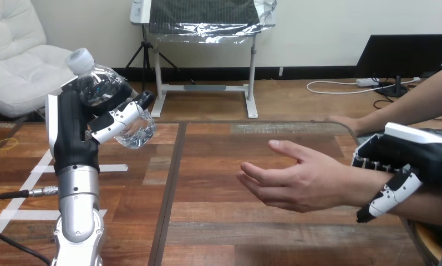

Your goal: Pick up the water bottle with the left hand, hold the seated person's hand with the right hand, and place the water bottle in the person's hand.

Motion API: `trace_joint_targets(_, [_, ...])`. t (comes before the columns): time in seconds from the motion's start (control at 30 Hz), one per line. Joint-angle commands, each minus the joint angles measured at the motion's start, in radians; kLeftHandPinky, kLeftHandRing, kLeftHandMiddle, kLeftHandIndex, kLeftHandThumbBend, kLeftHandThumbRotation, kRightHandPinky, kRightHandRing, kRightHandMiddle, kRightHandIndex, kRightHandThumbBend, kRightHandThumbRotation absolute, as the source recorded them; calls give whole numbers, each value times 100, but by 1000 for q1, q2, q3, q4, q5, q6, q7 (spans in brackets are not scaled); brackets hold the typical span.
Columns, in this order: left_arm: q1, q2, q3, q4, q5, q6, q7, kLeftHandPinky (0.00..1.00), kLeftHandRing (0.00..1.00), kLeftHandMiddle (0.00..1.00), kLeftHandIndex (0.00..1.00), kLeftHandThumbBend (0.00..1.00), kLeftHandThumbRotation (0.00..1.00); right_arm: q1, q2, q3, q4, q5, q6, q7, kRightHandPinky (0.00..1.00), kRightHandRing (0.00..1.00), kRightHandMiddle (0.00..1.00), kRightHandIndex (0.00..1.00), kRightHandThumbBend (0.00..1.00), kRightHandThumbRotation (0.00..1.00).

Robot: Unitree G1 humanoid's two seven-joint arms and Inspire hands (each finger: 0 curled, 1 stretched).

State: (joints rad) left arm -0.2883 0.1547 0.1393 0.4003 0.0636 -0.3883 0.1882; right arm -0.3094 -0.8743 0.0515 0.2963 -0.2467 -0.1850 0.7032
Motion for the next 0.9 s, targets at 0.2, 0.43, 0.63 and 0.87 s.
trace_joint_targets(0.2, [-86, 2, -1, -49, 11, -29, 8, 26, 30, 36, 41, 57, 0, 16, -10, -24, -28, -13, 3, -41, 28, 35, 43, 50, 97, 2])
trace_joint_targets(0.43, [-84, -1, -1, -53, 10, -26, 7, 26, 30, 36, 41, 57, 0, 19, -4, -11, -21, -28, -18, -54, 28, 36, 44, 52, 100, 3])
trace_joint_targets(0.63, [-82, -5, 1, -55, 3, -27, 4, 26, 30, 36, 41, 57, 0, 26, 10, -4, -7, -22, -40, -54, 38, 45, 52, 57, 100, 5])
trace_joint_targets(0.87, [-80, -5, 2, -55, 4, -27, 4, 25, 30, 36, 40, 57, 0, 33, 19, 5, 12, -27, -85, -67, 51, 59, 64, 65, 100, 7])
